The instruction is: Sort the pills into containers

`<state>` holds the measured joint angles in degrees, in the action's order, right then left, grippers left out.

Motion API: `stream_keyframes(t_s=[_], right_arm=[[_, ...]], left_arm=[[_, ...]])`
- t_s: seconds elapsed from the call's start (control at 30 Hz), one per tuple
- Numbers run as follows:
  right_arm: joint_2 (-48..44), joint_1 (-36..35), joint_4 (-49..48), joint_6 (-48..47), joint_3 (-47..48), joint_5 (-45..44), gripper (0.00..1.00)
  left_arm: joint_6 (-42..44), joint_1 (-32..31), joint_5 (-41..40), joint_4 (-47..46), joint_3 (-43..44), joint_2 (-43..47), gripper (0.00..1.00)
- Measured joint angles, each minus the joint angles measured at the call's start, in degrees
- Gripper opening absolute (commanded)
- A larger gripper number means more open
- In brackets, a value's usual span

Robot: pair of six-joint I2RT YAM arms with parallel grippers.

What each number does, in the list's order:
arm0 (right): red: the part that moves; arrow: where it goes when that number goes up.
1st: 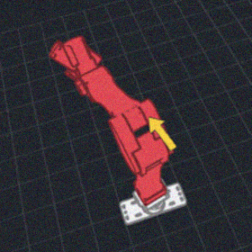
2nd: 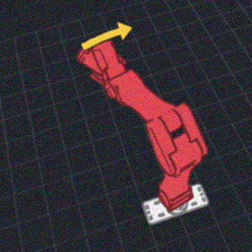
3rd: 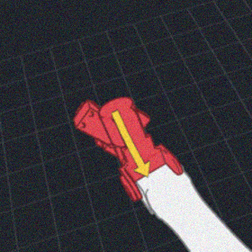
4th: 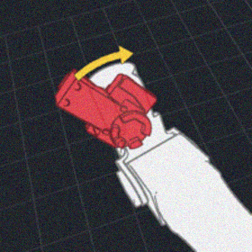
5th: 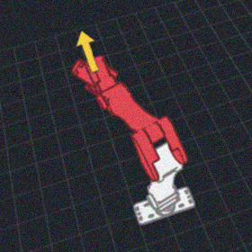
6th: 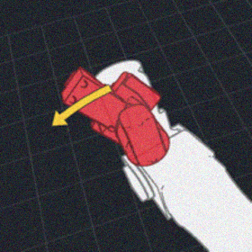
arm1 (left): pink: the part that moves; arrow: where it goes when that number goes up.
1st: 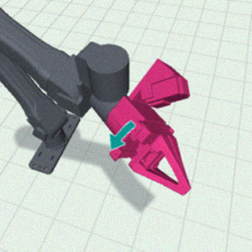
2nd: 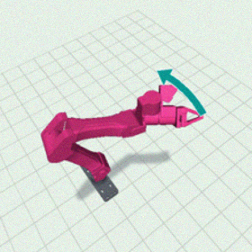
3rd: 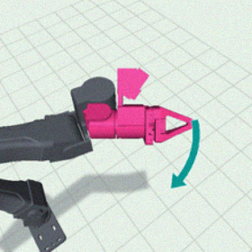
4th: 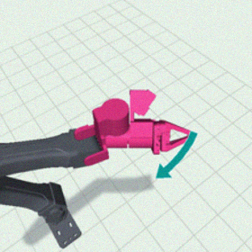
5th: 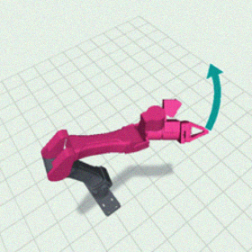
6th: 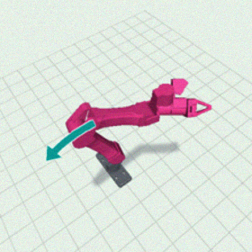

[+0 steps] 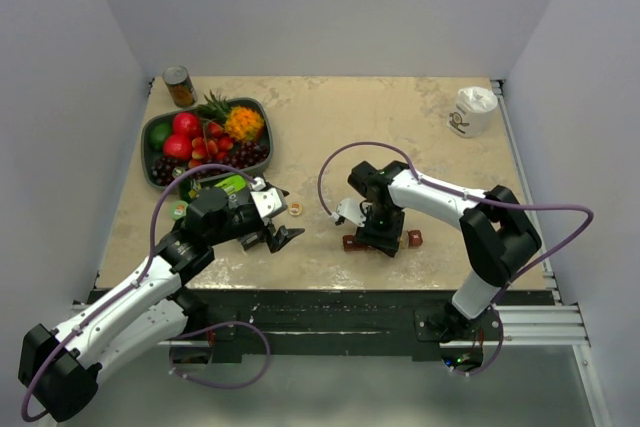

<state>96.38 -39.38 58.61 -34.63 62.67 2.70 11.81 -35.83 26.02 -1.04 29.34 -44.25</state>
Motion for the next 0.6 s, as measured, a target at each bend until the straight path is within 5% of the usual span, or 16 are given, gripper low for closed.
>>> stream_keyframes(t_s=[0.6], right_arm=[[1.60, -0.48, 1.49, -0.57, 1.62, -0.17, 0.14]], left_arm=[[0.00, 0.00, 0.37, 0.02, 0.00, 0.00, 0.96]])
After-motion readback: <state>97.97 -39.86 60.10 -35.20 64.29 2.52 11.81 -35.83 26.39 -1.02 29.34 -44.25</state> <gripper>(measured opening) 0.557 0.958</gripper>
